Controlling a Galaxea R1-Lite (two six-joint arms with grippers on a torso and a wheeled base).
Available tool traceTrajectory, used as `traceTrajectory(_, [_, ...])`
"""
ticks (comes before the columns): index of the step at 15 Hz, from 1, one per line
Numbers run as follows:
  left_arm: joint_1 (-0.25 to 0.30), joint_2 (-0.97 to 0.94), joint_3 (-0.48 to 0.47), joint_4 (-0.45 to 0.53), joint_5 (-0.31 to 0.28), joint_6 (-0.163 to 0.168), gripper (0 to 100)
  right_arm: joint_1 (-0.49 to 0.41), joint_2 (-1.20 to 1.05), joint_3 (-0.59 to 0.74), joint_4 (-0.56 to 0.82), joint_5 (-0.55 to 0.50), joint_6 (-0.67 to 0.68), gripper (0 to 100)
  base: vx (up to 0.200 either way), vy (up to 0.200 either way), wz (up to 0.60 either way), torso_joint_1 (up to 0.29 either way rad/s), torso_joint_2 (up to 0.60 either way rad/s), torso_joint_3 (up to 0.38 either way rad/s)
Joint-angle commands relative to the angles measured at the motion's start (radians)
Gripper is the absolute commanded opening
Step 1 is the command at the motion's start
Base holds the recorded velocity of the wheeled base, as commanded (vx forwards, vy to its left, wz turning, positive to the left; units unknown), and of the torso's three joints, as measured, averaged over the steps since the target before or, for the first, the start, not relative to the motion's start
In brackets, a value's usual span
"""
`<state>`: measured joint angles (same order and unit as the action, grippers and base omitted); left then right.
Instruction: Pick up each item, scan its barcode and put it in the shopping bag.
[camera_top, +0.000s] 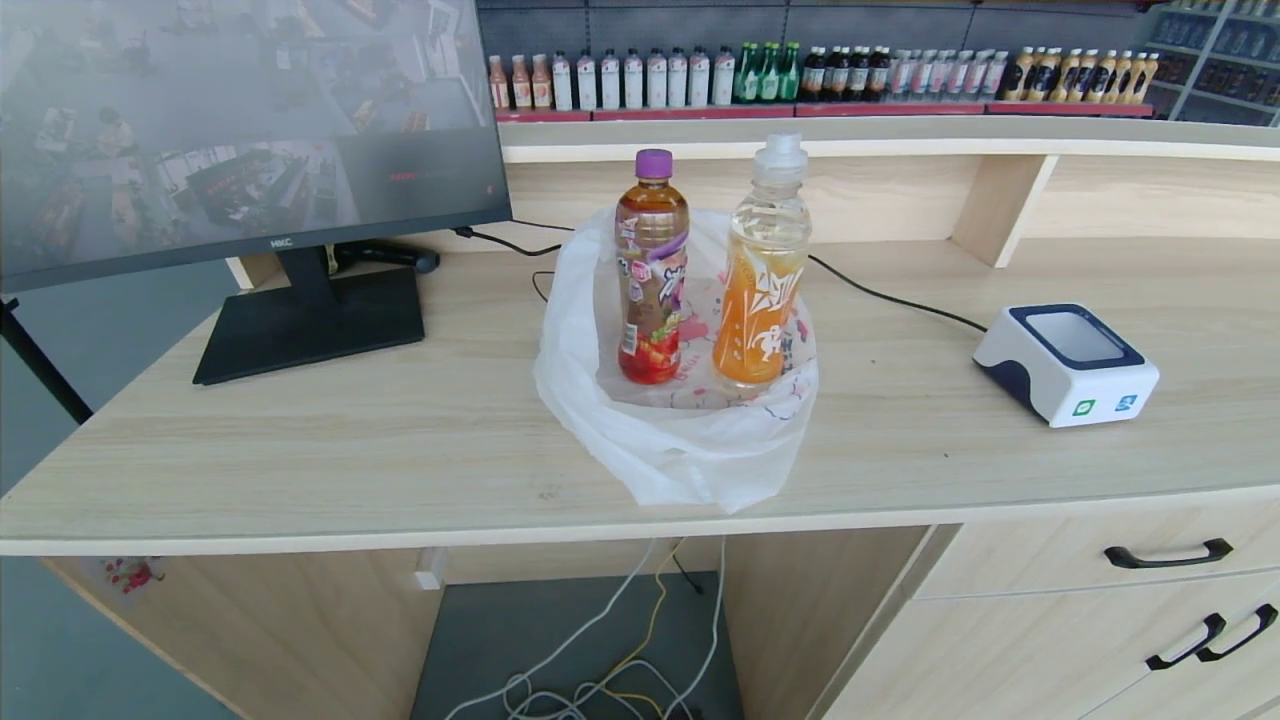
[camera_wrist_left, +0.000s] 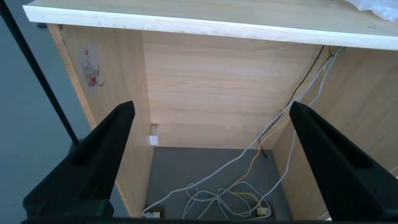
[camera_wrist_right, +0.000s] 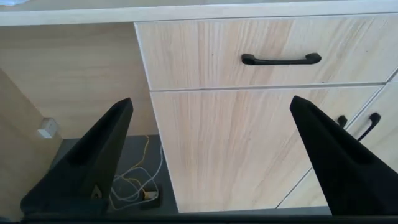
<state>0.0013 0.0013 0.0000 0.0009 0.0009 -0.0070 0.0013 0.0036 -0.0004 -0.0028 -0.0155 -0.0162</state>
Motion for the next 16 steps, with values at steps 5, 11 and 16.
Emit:
traceTrajectory(5, [0.000, 0.000, 0.000, 0.001, 0.001, -0.002, 100, 0.000, -0.004, 0.000, 0.000, 0.000, -0.001, 100, 0.000, -0.080, 0.00, 0.001, 0.00, 0.002])
traceTrajectory(11, [0.000, 0.000, 0.000, 0.001, 0.001, -0.008, 100, 0.000, -0.004, 0.000, 0.000, -0.001, -0.001, 100, 0.000, -0.200, 0.00, 0.004, 0.00, 0.006])
traceTrajectory(16, [0.000, 0.000, 0.000, 0.001, 0.001, -0.014, 100, 0.000, -0.004, 0.000, 0.000, 0.000, -0.001, 100, 0.000, -0.200, 0.00, 0.005, 0.00, 0.002])
